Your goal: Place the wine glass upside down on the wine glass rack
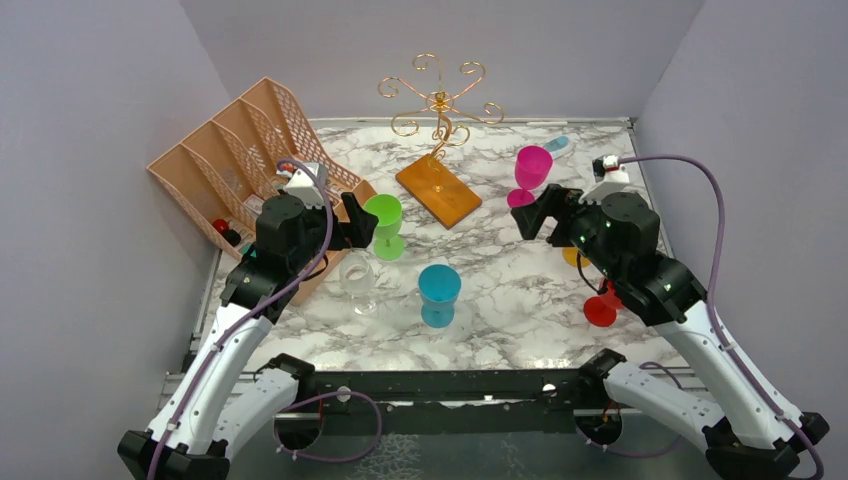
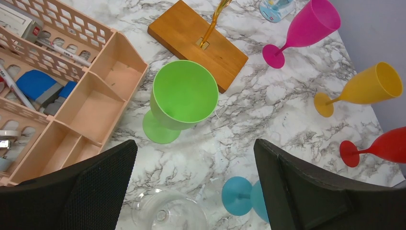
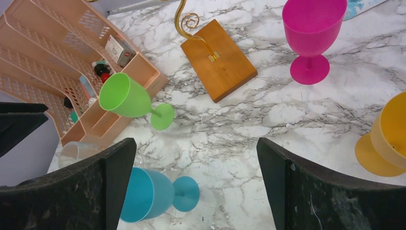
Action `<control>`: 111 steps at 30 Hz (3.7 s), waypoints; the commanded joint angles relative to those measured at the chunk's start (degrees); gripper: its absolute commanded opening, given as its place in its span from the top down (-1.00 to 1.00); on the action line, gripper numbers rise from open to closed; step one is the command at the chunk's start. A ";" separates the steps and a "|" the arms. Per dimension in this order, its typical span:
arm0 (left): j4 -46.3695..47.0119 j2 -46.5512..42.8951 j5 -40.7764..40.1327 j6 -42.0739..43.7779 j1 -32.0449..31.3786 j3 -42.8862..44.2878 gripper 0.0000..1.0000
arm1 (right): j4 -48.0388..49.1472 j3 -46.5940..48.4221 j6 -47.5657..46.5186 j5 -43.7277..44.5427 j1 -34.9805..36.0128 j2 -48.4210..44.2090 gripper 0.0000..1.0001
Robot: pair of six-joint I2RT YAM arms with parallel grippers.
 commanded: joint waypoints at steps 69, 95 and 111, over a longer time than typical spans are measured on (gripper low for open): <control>-30.39 7.03 -5.51 -3.93 0.34 6.89 0.93 | -0.13 -2.36 -1.93 5.02 0.32 -2.36 -0.94; -30.17 -0.62 -10.44 -2.18 0.34 18.21 1.00 | 12.11 2.75 -14.56 -28.94 0.30 0.98 -0.77; -24.25 -4.21 4.71 -7.96 0.32 25.87 1.00 | 41.33 -8.56 -52.44 -55.45 0.32 2.52 -0.38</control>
